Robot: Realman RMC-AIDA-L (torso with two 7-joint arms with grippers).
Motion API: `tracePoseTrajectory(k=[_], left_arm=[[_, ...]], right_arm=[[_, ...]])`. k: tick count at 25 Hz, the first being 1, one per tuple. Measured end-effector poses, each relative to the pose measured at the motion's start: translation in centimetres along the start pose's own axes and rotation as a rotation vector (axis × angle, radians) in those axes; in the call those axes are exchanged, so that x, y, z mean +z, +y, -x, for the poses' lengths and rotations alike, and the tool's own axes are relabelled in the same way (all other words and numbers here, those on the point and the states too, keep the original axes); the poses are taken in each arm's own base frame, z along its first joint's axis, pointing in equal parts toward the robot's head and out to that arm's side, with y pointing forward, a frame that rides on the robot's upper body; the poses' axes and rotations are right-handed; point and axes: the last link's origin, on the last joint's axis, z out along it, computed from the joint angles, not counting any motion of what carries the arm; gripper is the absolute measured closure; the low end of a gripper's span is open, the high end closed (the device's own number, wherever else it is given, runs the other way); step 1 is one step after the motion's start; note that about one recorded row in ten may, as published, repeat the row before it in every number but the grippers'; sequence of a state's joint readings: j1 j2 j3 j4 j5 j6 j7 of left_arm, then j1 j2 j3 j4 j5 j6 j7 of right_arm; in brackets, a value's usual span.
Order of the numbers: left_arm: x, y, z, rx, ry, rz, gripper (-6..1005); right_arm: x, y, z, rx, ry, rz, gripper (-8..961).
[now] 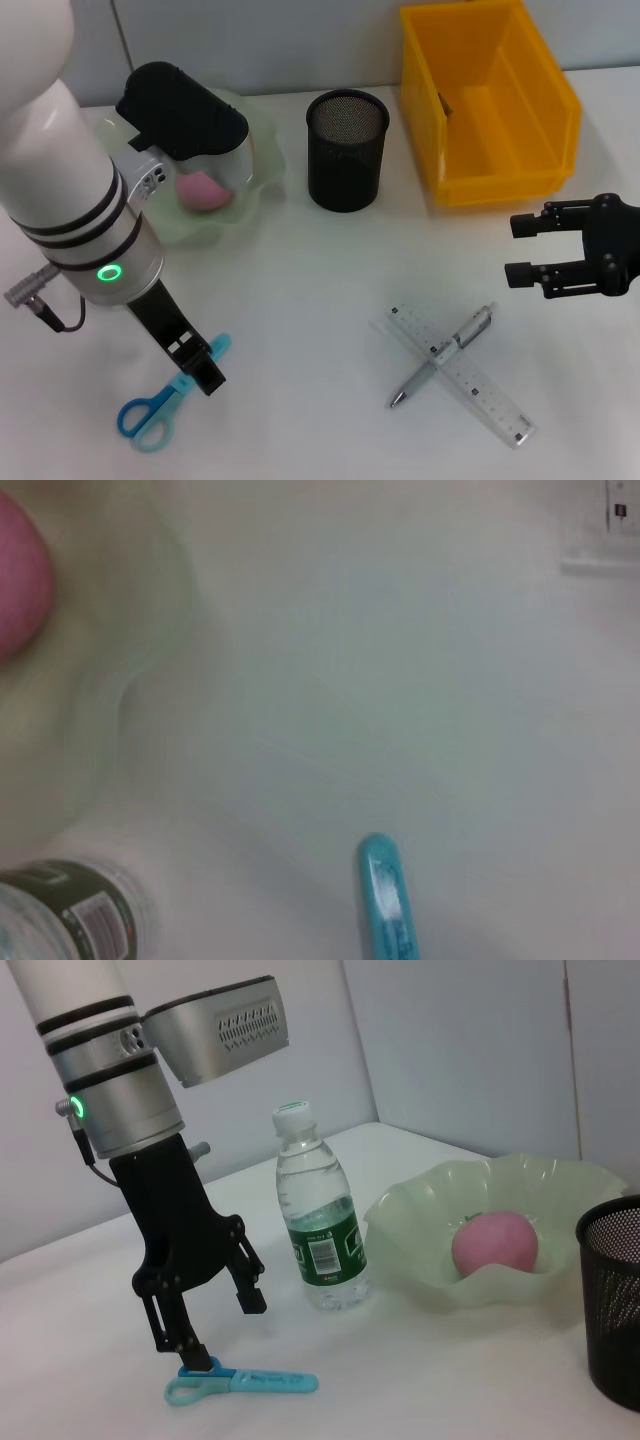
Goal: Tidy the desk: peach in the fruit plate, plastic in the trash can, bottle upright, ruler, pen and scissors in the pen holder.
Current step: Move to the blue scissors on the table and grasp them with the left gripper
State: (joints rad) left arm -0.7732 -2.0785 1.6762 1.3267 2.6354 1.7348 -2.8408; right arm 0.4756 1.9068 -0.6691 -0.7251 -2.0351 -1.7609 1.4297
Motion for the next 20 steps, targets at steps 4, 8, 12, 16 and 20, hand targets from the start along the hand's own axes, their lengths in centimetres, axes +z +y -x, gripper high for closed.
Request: tracePoseTrajectory(k=[4, 8, 12, 16, 20], left_arm=[[0.4, -0.1, 0.2, -0.010, -0.002, 0.003, 152], [0.6, -0.2, 0.3, -0.014, -0.007, 0.005, 152], [1.3, -0.4, 0.3, -0.026, -0.025, 0.009, 152], [1.5, -0.3, 0.3, -0.024, -0.027, 0.010, 153], [1.7, -0.2, 0.3, -0.018, -0.032, 0.010, 153]], right_arm=[[0.0, 0.1, -0.2, 0.009, 0.000, -0.002, 229], [-0.1, 0.1, -0.3, 0.014, 0.001, -0.003, 228], [-0.1, 0.1, -0.4, 0.017, 0.002, -0.003, 228], [-0.1, 0.2, -0.4, 0.017, 0.002, -0.003, 228], [-0.1, 0.2, -0.4, 0.016, 0.003, -0.002, 229]])
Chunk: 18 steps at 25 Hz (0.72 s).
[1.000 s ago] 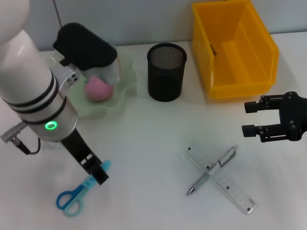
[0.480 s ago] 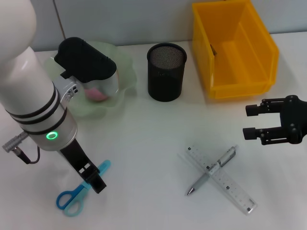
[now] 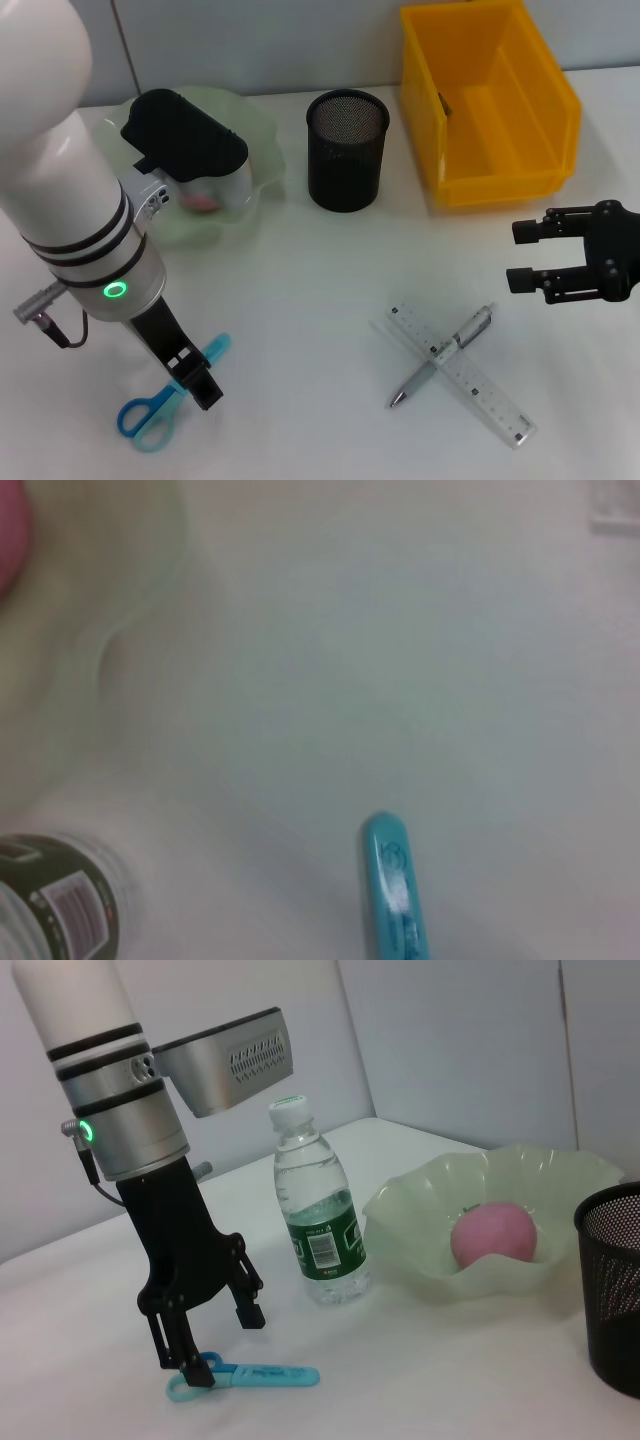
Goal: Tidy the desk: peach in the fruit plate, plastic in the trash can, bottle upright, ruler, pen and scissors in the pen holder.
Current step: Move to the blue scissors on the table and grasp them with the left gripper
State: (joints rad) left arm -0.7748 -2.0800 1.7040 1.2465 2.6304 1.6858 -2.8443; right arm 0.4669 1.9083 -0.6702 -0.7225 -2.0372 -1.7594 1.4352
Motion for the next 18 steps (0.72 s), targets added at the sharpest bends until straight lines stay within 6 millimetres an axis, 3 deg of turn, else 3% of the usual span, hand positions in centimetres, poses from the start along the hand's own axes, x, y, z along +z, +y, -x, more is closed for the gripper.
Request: tracePoseTrajectory(k=[18], left_arm=[[1.07, -0.35, -0.34, 0.000, -0.016, 0.001, 153]], right_arm=[[0.11, 0.05, -0.02, 0.000, 0.002, 0.004, 229]])
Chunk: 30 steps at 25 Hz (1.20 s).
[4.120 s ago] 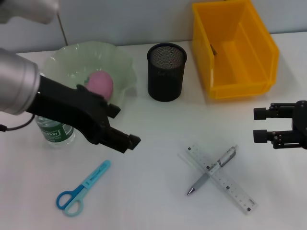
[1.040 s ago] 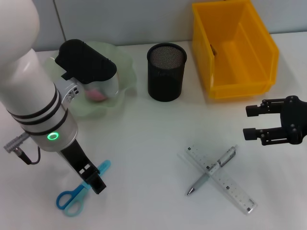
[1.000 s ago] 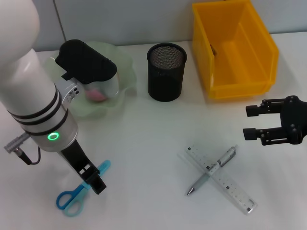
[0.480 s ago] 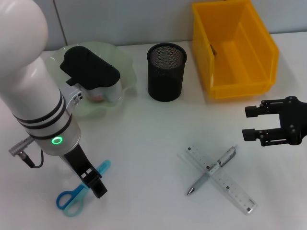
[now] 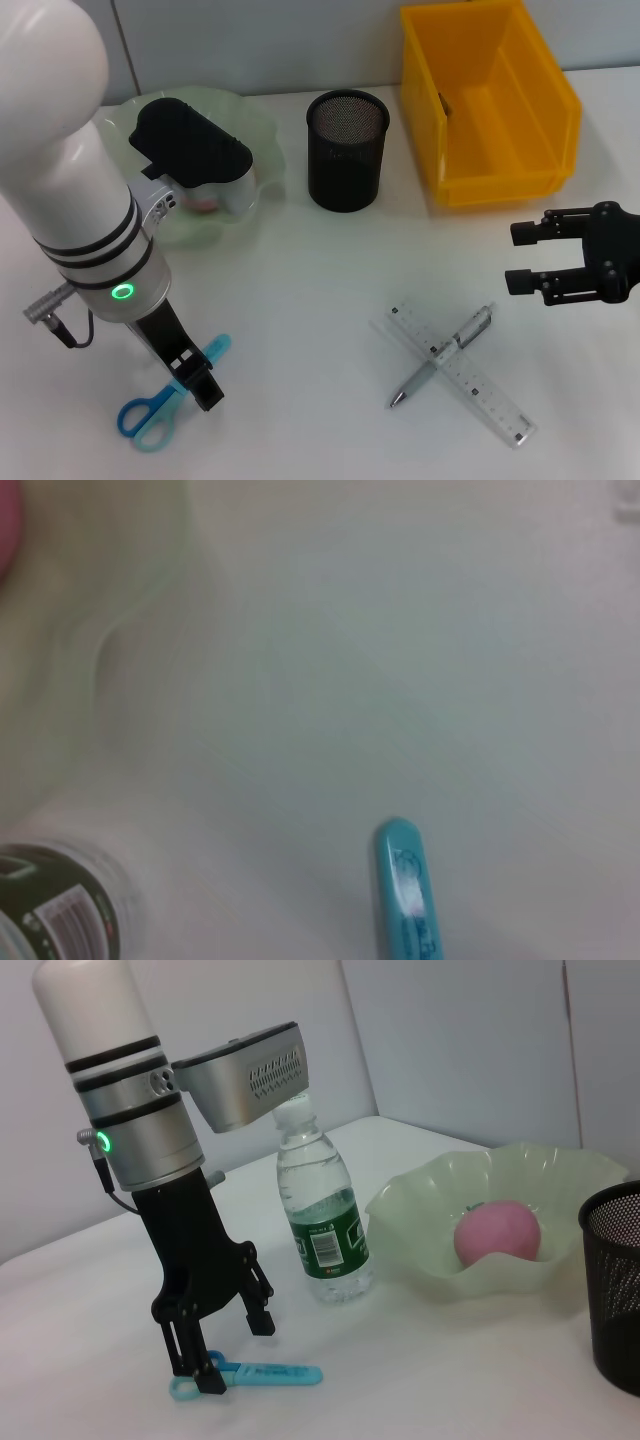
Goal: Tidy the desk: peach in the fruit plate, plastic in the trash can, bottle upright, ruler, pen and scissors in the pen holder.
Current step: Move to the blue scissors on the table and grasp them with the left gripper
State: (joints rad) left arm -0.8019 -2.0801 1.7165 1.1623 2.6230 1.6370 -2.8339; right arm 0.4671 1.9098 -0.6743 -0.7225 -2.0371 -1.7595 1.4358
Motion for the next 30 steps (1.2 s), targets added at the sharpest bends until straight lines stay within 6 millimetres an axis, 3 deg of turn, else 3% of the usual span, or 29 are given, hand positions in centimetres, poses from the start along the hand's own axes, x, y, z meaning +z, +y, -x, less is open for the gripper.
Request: tracePoseTrajectory(k=[30], left_arm=[[0.08, 0.07, -0.15, 0.017, -0.003, 0.008, 152]], right_arm=[[0.27, -0.10, 0.06, 0.009, -0.007, 0.001, 229]])
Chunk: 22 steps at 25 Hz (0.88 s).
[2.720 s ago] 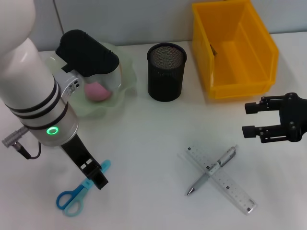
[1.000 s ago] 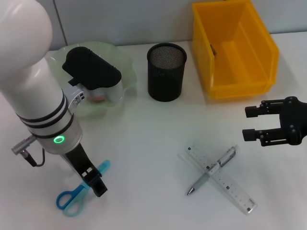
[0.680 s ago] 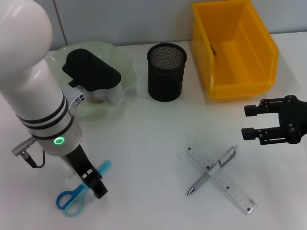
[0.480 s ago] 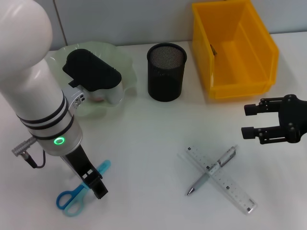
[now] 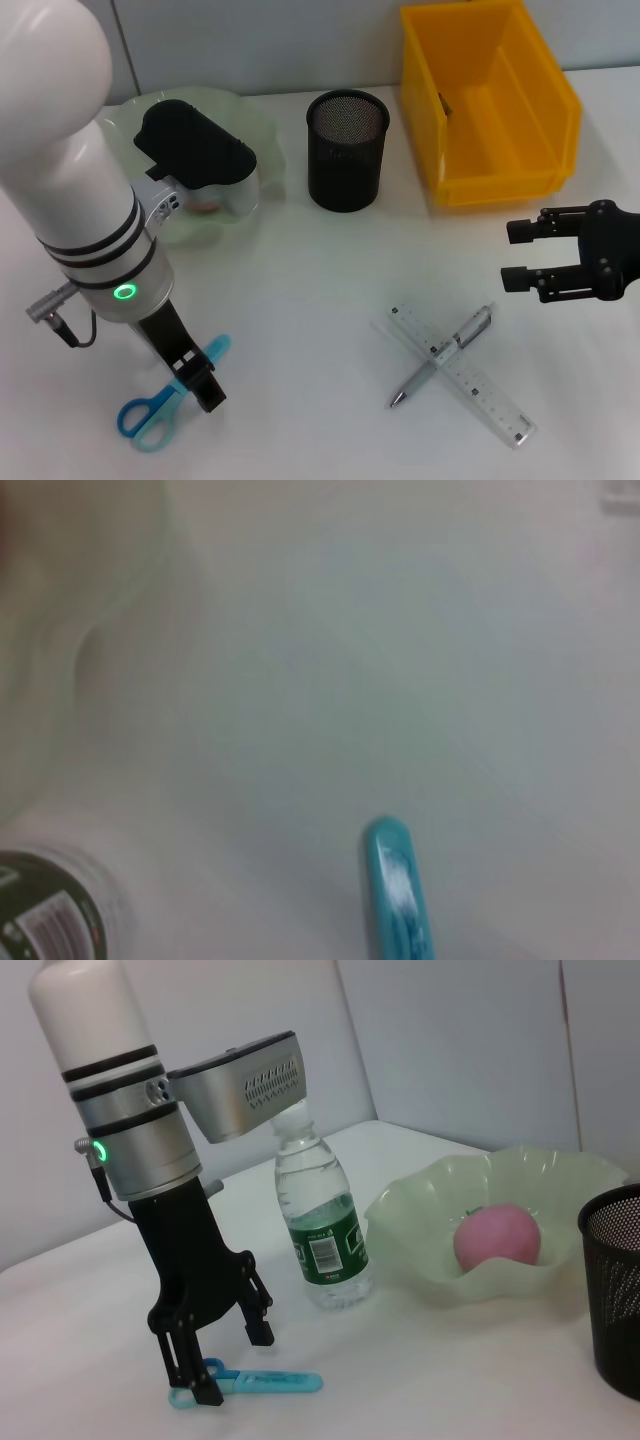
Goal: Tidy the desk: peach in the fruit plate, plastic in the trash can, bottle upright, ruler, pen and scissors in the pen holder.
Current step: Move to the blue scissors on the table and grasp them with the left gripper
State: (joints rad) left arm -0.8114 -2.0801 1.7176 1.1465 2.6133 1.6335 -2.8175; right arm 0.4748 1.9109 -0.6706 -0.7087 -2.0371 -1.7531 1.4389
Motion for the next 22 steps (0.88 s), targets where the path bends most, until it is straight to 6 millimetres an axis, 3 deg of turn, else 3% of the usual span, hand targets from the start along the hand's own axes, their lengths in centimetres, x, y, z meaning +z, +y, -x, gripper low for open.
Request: tracePoseTrajectory(k=[22], left_arm=[[0.58, -0.09, -0.21, 0.012, -0.008, -0.014, 165]], right_arm=[[0.12, -0.02, 0.15, -0.005, 0.004, 0.005, 228]])
